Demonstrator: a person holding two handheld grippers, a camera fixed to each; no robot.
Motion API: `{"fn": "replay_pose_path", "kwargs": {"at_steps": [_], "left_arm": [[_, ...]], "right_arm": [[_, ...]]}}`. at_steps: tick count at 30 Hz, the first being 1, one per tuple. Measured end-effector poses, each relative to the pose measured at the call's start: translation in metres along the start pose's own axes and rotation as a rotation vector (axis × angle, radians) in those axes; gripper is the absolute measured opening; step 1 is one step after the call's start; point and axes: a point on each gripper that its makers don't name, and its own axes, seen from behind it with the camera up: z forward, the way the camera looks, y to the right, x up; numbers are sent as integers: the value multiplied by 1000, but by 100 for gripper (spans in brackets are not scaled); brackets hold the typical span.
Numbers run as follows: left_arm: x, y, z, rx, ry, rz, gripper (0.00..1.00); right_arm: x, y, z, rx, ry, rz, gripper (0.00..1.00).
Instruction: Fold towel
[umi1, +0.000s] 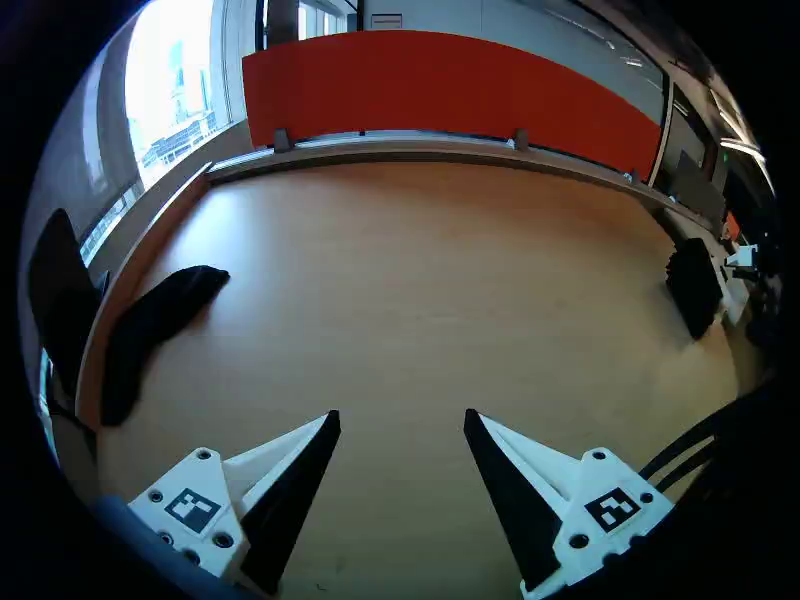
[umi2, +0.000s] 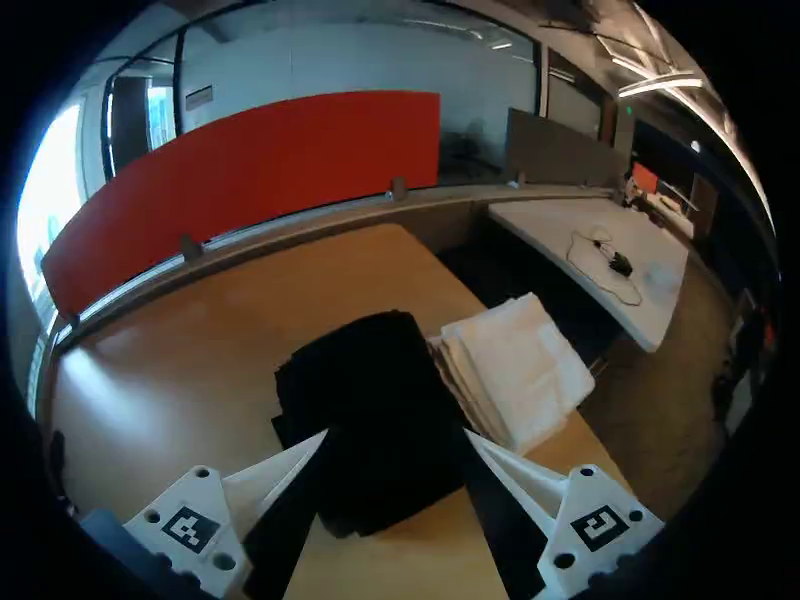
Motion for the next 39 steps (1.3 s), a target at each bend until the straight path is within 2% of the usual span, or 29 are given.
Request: {"fn": "replay_pose_path", "kwargs": {"at_steps": [6,19,26,39], "left_arm": [[3,1,0,0,4,3,92],[8,-2,-2,5,17,-1,92],[12,-6,-5,12,31,-9,92],[19,-12,-12,22,62,-31,92]], "right_arm": [[9,-7,-6,-11,88,-35,84],[26,-17,-22,-16,251,-48,85],[36,-26,-32,-1,338,-60,96],[64,-28,-58,-7,525,-52,100]]}}
